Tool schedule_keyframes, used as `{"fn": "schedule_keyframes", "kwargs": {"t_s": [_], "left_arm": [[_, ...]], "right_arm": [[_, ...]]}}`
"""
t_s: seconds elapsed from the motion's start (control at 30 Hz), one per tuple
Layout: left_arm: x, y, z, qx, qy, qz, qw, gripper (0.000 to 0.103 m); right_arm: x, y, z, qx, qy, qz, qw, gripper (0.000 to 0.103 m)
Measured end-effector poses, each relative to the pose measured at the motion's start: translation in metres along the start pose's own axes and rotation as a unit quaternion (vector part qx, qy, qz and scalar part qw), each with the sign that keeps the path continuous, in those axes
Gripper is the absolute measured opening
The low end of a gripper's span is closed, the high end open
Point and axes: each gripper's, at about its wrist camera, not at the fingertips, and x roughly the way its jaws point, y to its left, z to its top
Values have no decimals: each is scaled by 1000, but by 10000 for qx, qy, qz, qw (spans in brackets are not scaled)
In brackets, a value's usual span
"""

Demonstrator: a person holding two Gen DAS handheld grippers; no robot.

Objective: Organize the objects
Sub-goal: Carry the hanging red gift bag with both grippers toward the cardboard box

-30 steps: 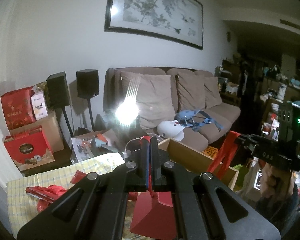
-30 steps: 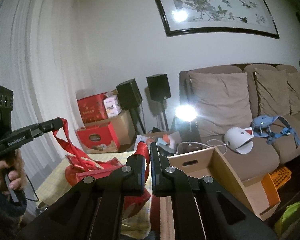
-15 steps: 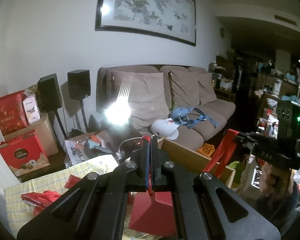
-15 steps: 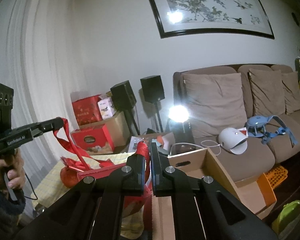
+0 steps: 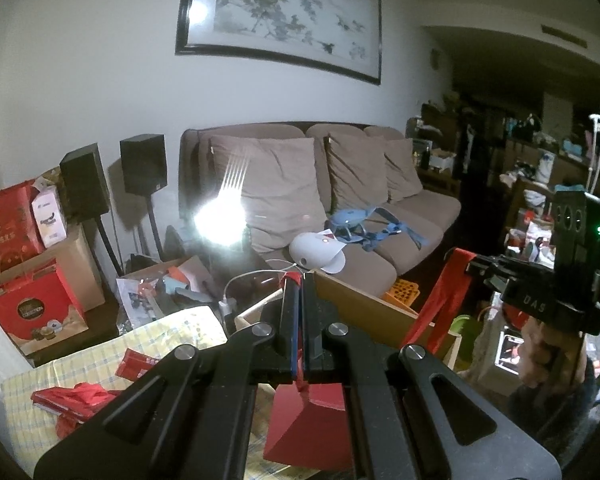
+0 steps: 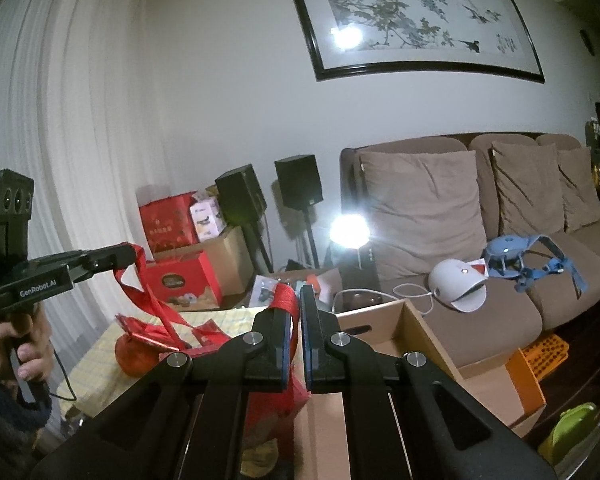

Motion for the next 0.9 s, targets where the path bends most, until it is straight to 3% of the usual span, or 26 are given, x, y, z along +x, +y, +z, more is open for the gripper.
{"fn": "schedule_keyframes", "kwargs": {"t_s": [0.9], "left_arm": [[9, -17, 14, 129, 9, -185, 9997, 1]], "right_arm": [[-7, -17, 3, 72, -68, -173, 9998, 3]]}}
